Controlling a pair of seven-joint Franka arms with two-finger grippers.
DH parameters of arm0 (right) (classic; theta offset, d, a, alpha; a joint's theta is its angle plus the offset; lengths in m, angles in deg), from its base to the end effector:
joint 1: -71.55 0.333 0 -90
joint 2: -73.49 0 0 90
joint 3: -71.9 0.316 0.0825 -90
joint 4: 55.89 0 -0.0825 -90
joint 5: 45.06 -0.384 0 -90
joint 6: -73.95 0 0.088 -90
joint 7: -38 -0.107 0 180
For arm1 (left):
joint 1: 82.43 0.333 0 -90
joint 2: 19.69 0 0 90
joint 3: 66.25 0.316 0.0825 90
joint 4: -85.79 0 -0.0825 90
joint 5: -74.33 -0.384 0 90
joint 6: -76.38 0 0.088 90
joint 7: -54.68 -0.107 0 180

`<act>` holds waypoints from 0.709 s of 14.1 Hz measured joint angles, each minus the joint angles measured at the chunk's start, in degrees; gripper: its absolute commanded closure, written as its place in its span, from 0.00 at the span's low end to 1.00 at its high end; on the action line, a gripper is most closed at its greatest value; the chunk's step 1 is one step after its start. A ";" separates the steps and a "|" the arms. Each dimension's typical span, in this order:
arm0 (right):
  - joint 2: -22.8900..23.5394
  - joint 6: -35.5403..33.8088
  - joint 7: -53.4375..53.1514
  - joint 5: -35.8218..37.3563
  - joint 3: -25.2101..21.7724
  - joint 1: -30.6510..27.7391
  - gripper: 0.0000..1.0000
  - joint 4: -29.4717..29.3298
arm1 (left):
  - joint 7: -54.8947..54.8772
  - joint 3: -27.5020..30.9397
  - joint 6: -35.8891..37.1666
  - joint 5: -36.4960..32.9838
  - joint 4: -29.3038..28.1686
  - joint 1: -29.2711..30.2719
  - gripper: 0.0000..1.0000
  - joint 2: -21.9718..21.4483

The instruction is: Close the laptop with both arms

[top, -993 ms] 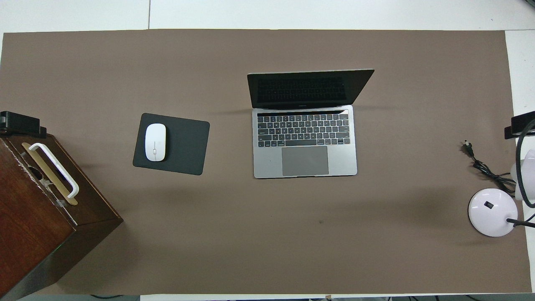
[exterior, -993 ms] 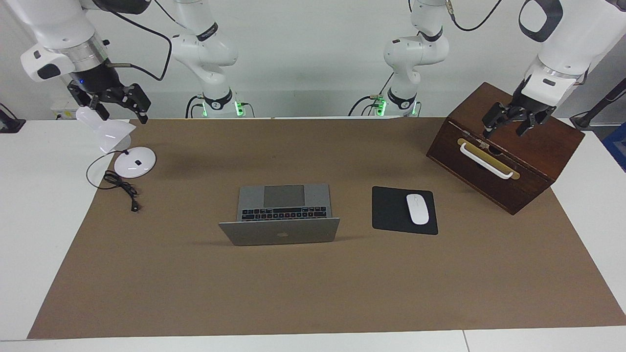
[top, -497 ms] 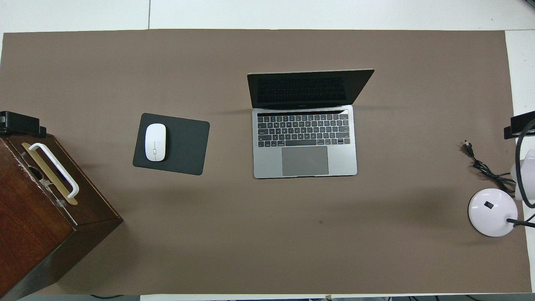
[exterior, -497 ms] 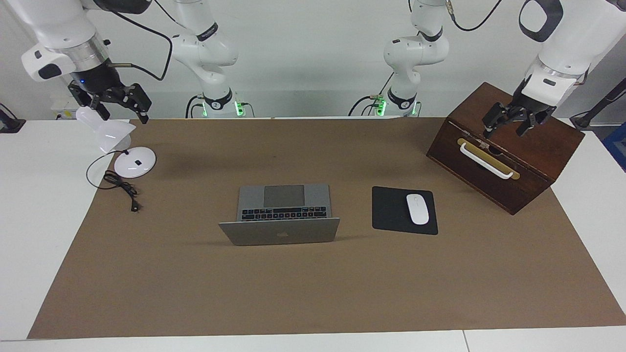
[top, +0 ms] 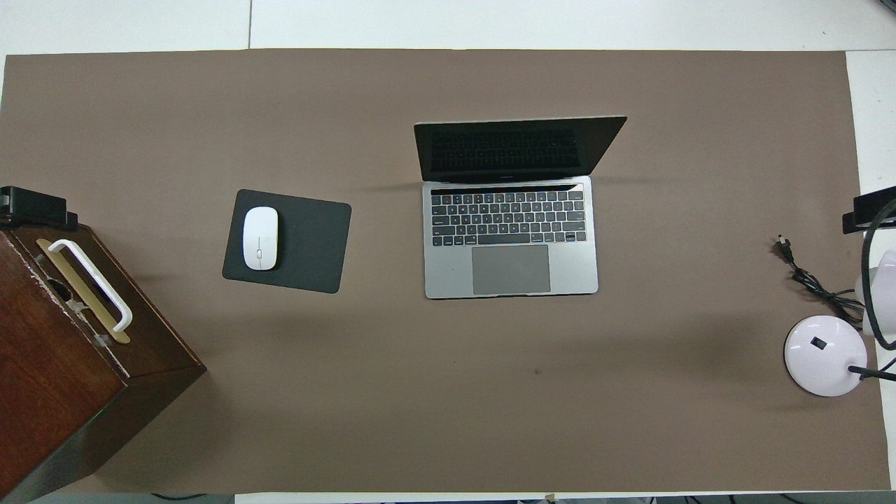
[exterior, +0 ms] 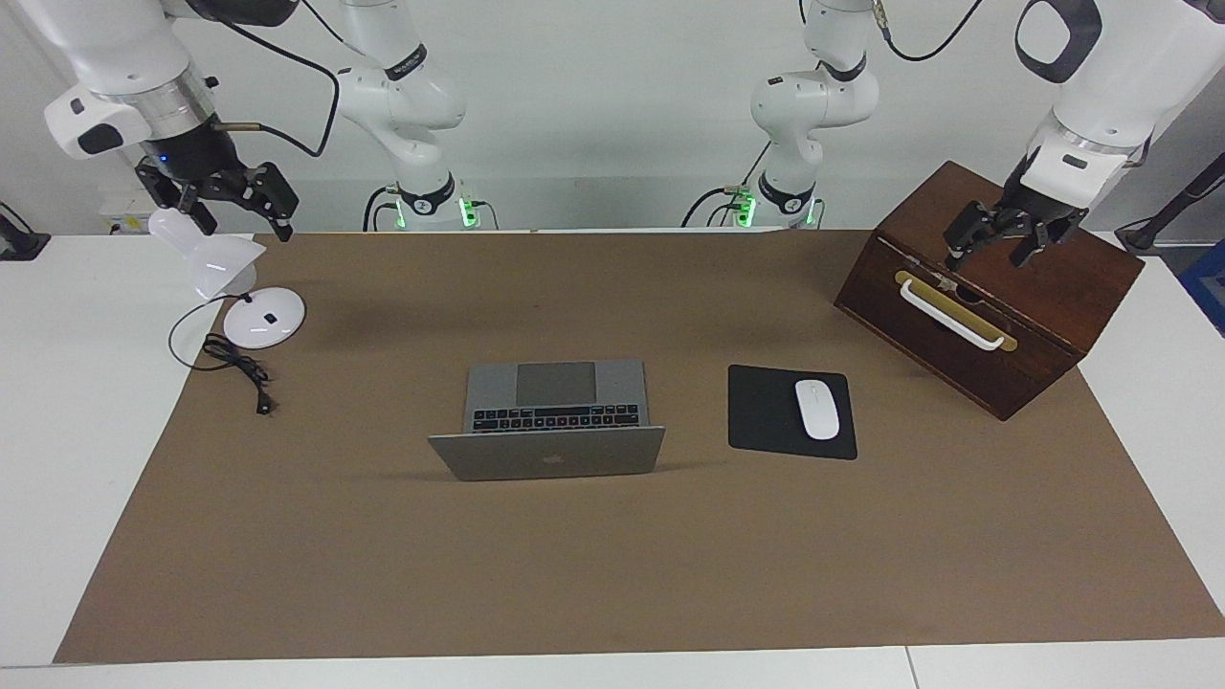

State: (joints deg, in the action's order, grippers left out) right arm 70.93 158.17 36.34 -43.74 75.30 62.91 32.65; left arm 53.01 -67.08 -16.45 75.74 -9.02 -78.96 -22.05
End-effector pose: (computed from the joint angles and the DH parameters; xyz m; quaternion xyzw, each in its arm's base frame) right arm 0.5279 -0.0503 0.6519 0.9979 -0.0612 -0.0158 0.0123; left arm 0.5448 0.0224 0.6118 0.9999 0.0090 0.0038 0.0119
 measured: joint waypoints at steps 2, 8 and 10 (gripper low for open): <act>-0.09 0.00 0.00 0.00 -0.04 -0.04 0.00 0.00 | 0.02 -0.02 0.00 0.00 0.00 -0.03 0.00 0.00; -0.19 1.09 0.00 0.00 -0.22 -0.34 0.00 0.01 | 0.06 0.10 0.00 0.00 -0.02 0.01 0.00 -0.01; -0.19 1.44 0.00 0.00 -0.23 -0.40 0.00 0.02 | 0.08 0.11 0.00 0.00 -0.02 0.01 0.00 -0.01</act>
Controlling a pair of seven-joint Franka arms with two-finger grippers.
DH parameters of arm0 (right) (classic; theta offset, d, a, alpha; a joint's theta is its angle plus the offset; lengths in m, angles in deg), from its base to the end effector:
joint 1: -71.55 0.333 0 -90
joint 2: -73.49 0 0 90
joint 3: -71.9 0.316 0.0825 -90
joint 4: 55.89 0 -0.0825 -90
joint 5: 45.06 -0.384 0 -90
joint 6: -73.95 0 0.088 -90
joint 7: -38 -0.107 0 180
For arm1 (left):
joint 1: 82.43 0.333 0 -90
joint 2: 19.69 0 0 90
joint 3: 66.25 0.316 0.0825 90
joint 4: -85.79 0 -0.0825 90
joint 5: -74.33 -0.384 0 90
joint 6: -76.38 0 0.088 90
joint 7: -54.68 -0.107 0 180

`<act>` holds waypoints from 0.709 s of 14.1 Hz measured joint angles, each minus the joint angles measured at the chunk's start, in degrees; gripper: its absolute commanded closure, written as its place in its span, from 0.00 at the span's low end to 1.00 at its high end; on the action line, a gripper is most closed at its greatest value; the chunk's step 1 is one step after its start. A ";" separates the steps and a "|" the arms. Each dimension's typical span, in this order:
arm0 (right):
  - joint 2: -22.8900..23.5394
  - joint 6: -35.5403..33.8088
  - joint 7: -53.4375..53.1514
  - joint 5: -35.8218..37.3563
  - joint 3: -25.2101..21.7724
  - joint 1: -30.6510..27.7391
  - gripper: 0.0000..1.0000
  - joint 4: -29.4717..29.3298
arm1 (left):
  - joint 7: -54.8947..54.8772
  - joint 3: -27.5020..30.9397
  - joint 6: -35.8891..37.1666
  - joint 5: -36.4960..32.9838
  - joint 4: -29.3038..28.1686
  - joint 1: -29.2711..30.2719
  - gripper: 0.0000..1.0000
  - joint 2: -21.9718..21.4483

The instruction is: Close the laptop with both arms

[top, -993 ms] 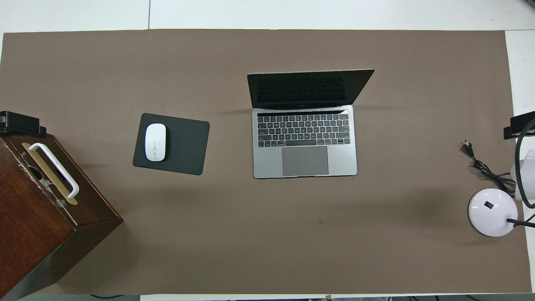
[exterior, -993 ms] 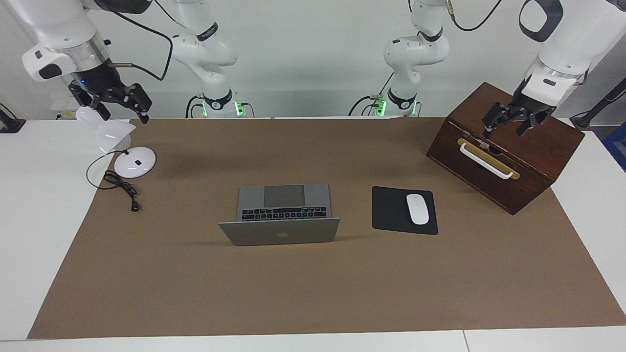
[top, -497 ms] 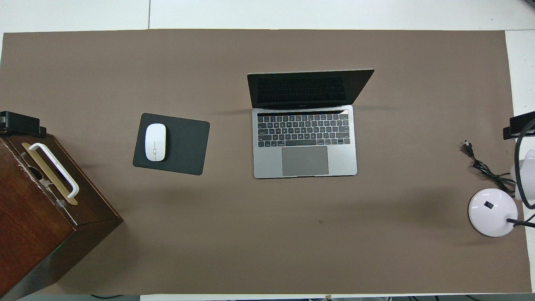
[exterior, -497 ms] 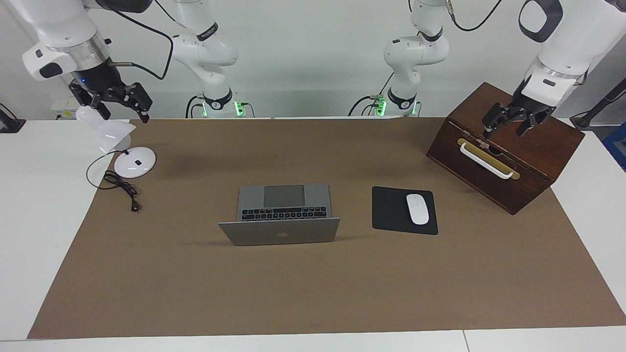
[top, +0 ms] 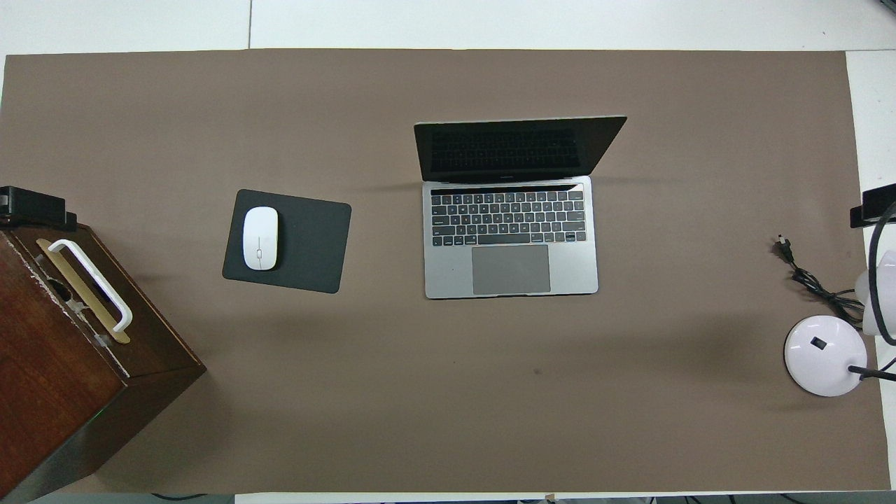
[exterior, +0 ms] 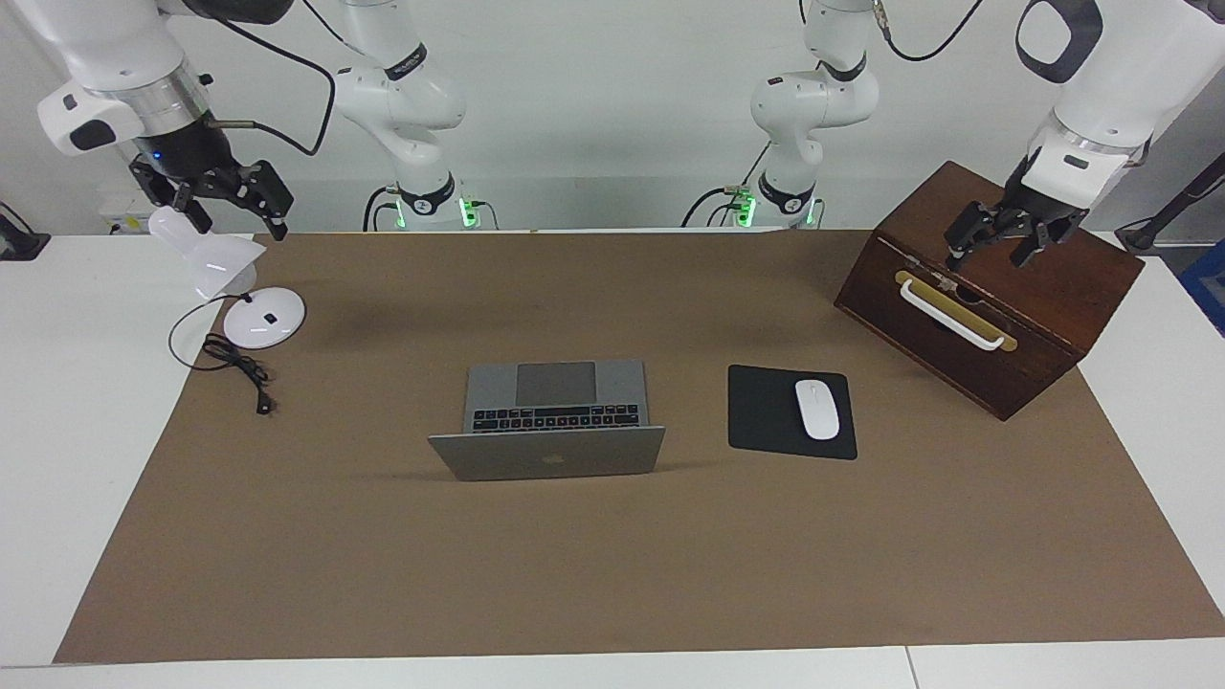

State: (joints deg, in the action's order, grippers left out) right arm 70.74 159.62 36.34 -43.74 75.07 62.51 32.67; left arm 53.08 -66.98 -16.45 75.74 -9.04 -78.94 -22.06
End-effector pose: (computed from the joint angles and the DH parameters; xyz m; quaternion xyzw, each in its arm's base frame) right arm 0.5290 -0.0562 0.6557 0.9977 -0.0665 -0.0017 0.0128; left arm 0.5447 0.0236 0.6117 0.9999 0.0107 0.0037 0.0119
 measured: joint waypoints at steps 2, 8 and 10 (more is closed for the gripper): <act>0.00 0.04 0.00 0.00 0.00 -0.12 0.01 0.00 | 0.05 0.02 0.00 0.00 0.00 0.00 0.14 0.00; 0.02 0.61 0.89 0.00 -0.01 -0.25 0.77 0.05 | 0.19 0.01 -0.47 0.00 0.00 0.00 1.00 0.00; 0.05 0.82 1.81 0.00 -0.11 -0.44 1.00 0.08 | 0.20 0.02 -0.61 0.00 0.00 0.00 1.00 -0.01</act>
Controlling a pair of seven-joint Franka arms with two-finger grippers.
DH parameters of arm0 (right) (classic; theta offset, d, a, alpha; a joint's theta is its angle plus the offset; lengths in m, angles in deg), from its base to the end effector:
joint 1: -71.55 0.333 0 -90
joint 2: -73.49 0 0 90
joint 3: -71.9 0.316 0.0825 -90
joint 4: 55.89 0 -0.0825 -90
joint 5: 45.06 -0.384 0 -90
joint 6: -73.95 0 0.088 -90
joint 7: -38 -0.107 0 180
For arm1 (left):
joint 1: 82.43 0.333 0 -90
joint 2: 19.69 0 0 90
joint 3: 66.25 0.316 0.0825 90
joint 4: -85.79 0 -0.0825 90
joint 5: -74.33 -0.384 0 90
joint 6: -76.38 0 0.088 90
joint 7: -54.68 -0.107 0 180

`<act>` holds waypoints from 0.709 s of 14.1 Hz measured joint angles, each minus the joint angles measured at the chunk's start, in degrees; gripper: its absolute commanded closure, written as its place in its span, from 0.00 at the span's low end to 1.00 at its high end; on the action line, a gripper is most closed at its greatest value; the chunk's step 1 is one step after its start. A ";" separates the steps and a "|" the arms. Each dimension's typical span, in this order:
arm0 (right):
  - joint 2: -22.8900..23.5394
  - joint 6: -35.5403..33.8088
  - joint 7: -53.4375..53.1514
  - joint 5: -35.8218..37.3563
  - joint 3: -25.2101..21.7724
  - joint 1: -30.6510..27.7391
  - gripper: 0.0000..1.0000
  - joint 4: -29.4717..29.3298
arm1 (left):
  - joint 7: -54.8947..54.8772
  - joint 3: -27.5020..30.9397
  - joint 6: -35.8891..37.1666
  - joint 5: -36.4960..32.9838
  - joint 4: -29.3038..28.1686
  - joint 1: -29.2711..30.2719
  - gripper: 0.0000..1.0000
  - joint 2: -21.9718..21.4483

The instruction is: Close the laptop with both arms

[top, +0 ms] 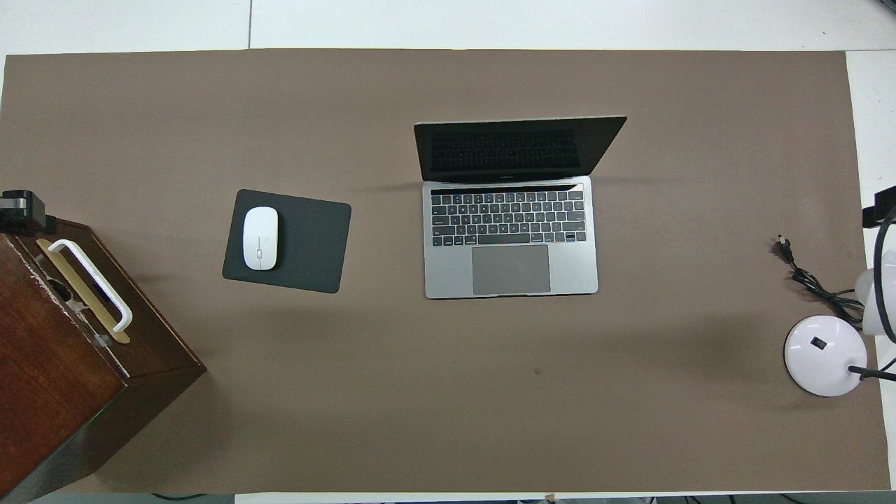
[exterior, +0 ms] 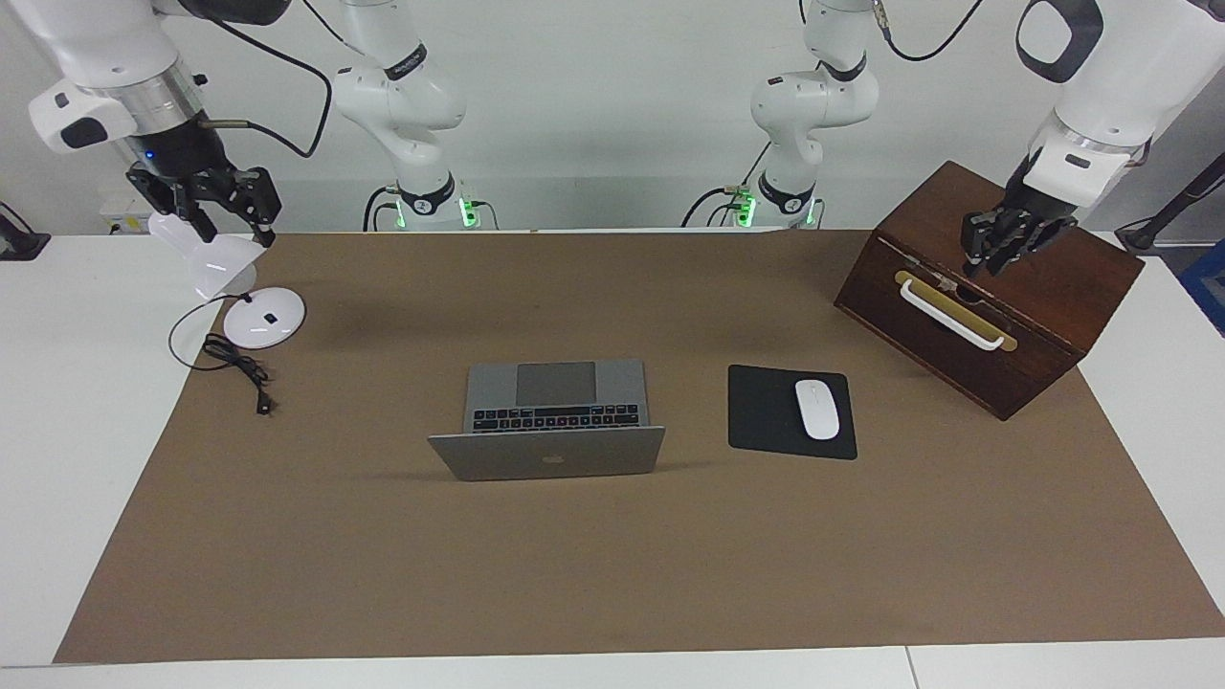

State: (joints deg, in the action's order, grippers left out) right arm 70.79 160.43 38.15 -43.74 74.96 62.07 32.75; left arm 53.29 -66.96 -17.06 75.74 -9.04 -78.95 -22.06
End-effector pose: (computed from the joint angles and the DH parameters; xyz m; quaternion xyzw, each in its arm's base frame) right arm 0.5302 -0.0615 0.6558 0.9984 -0.0555 0.0039 0.0130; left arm 0.5459 0.0238 0.6126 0.9998 0.0127 0.0090 0.0117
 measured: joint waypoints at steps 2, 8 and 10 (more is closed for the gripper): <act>0.10 0.16 1.50 0.00 -0.10 -0.47 1.00 0.02 | 0.02 0.00 -0.03 0.00 0.00 0.00 1.00 0.00; 0.22 1.38 1.99 0.00 -0.15 -0.79 1.00 0.06 | 0.03 -0.05 -0.94 0.85 -0.20 -0.03 1.00 -0.01; 0.23 1.54 2.05 0.00 -0.15 -1.10 1.00 0.05 | 0.03 -0.32 -2.48 1.01 -1.17 -0.16 1.00 -0.12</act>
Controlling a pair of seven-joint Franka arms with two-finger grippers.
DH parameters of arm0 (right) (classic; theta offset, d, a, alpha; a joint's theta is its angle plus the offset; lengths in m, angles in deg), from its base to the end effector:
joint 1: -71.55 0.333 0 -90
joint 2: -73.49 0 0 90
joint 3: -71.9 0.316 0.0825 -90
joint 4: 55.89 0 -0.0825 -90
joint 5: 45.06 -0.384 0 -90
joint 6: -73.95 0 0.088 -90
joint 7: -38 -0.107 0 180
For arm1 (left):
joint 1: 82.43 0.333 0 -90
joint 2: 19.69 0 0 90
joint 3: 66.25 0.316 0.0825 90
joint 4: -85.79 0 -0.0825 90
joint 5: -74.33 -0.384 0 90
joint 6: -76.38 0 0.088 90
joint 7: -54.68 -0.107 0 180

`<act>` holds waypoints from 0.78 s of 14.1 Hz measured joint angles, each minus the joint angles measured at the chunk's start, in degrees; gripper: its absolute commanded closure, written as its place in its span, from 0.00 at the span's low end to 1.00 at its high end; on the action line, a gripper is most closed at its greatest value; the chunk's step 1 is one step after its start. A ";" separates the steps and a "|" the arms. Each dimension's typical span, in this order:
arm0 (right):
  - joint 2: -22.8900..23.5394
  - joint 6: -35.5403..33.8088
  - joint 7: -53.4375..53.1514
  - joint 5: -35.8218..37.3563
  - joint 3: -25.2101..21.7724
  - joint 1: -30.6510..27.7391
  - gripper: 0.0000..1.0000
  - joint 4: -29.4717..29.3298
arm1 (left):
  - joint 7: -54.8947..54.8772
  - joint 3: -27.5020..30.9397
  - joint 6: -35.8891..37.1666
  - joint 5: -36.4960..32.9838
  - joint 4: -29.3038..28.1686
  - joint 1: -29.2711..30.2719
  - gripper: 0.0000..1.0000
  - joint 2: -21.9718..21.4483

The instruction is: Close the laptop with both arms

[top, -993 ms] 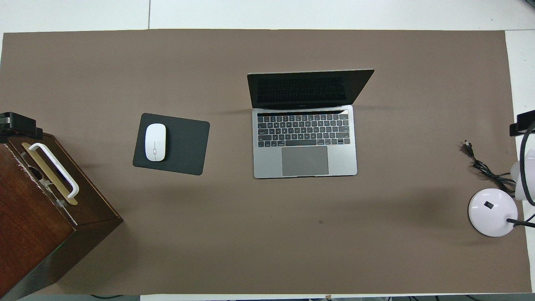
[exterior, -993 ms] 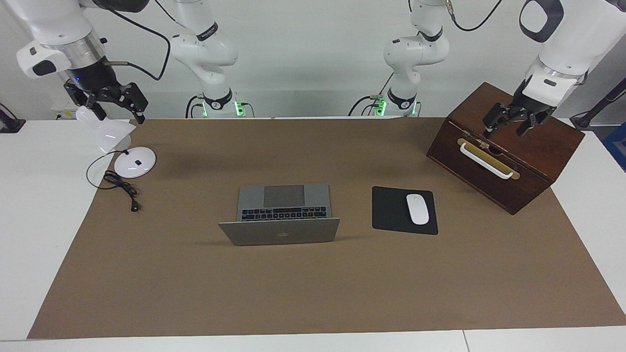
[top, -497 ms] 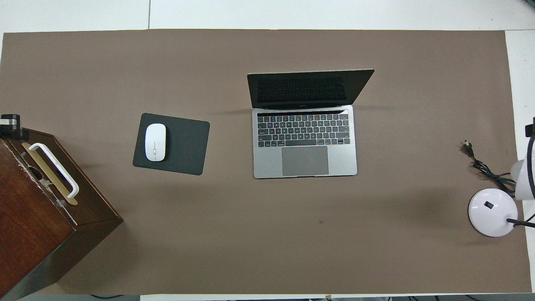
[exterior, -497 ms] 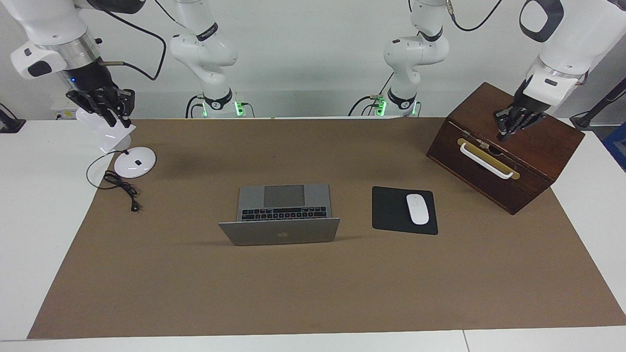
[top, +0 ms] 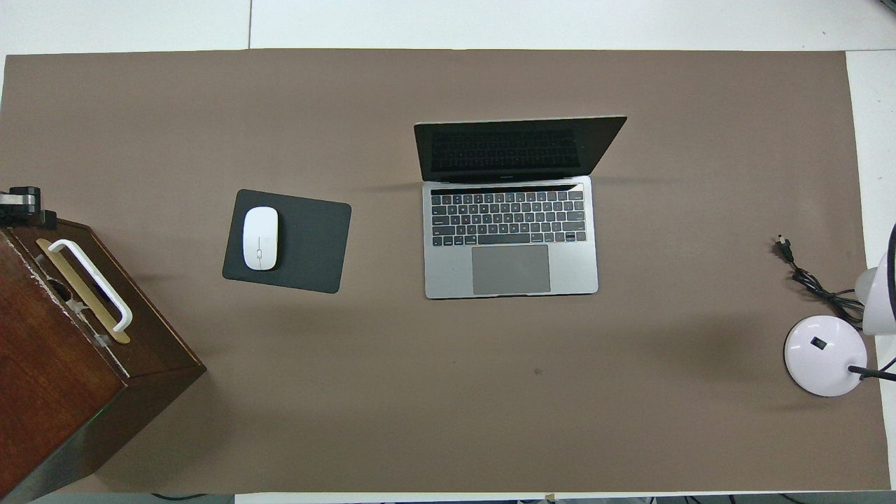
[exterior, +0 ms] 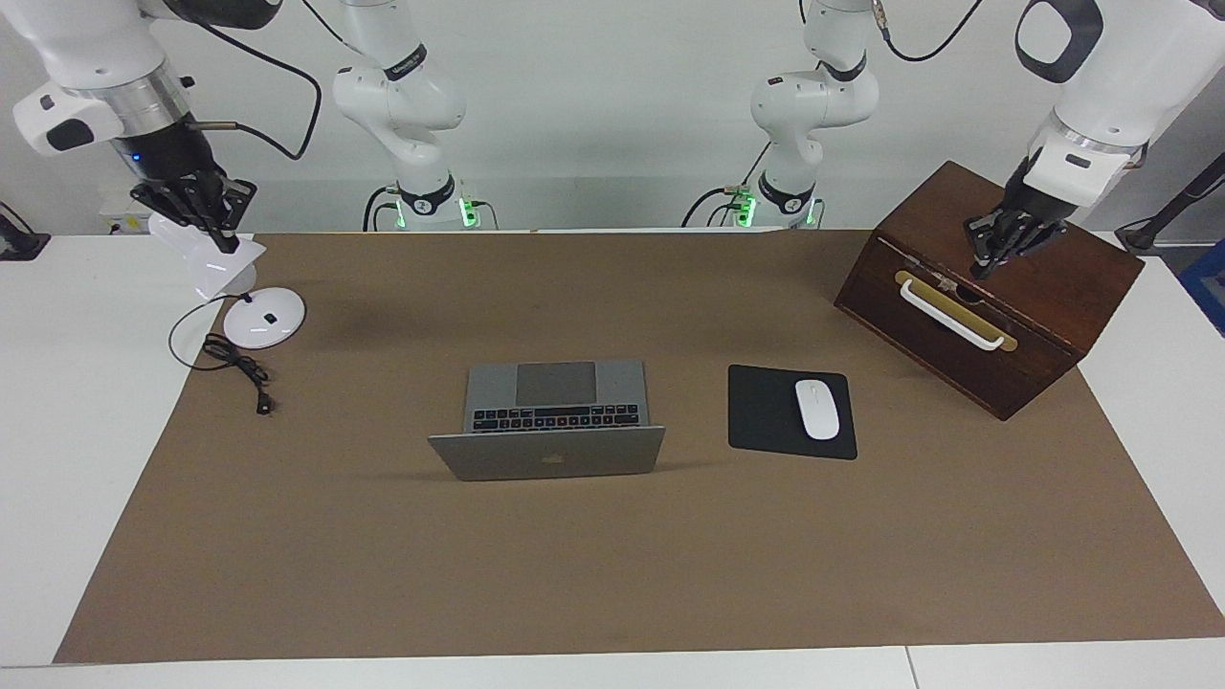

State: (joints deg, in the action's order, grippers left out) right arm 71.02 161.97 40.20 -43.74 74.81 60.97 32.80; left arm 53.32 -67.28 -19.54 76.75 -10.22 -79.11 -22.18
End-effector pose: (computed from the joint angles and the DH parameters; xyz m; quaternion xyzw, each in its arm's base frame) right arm 0.5328 -0.0736 0.6557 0.9986 -0.0483 0.0145 0.0139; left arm 0.5492 0.0176 0.6079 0.9995 0.0099 0.0216 0.0200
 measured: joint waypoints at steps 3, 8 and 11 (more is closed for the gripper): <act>0.43 0.70 0.23 0.01 -0.01 -0.43 1.00 -0.75 | 0.00 -0.44 -3.88 0.28 -3.51 -0.18 1.00 -0.86; 6.25 1.13 0.23 0.01 -0.03 -0.57 1.00 -5.85 | 0.01 -0.57 -14.79 1.16 -13.81 -3.54 1.00 -4.75; 12.10 2.62 0.25 0.01 -0.04 -0.82 1.00 -11.72 | 0.14 -0.62 -21.83 1.30 -20.72 -6.13 1.00 -7.62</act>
State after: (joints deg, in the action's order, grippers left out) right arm 83.12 164.60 40.45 -43.73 74.77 60.15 21.07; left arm 53.46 -67.89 -41.37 78.05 -30.94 -85.24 -29.80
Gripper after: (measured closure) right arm 0.991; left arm 0.991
